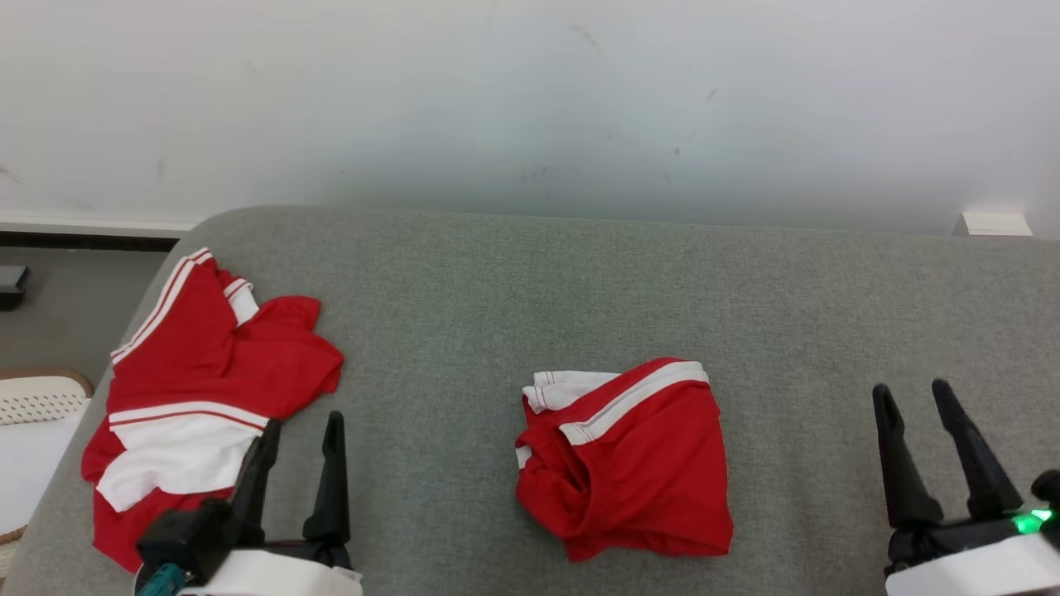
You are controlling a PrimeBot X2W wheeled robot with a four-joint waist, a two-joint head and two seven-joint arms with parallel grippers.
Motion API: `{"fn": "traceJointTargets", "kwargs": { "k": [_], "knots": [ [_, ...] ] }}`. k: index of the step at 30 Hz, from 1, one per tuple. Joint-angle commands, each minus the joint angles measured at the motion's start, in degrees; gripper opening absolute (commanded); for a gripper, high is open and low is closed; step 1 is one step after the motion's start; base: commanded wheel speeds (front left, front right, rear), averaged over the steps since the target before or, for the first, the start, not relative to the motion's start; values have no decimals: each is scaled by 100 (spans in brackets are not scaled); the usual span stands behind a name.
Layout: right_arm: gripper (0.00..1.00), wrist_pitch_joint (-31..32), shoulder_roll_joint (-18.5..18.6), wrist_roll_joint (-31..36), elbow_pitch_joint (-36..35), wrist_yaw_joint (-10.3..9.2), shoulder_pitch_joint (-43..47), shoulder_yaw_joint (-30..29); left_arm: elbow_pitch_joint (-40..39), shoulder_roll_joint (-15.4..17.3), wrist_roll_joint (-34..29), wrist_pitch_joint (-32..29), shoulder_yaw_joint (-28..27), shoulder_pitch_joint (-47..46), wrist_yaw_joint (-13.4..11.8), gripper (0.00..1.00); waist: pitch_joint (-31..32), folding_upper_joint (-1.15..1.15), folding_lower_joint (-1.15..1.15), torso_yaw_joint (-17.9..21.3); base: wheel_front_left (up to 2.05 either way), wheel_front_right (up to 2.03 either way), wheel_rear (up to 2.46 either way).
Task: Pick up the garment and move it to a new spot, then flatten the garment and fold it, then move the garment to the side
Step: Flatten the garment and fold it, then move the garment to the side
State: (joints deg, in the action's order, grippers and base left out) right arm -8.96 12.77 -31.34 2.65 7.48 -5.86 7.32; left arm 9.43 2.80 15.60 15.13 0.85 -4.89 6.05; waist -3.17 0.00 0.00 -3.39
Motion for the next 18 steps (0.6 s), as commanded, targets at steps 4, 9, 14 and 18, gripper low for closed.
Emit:
{"fn": "traceJointTargets", "kwargs": {
  "k": [4,9,14,18],
  "knots": [
    [100,-352,-153,209,312,1,331,71,-8,20,-94,1,30,5,45,100,3,0,0,20,0,0,0],
    [100,-536,-326,517,668,1,445,148,-32,20,-291,1,65,82,88,100,5,0,0,74,0,0,0],
    [100,-605,-439,628,839,1,389,179,-54,19,-305,1,70,102,87,100,20,0,0,107,0,0,0],
    [100,-623,-412,616,935,1,321,238,-34,19,-278,1,88,106,100,100,41,0,0,107,0,0,0]
  ]
}}
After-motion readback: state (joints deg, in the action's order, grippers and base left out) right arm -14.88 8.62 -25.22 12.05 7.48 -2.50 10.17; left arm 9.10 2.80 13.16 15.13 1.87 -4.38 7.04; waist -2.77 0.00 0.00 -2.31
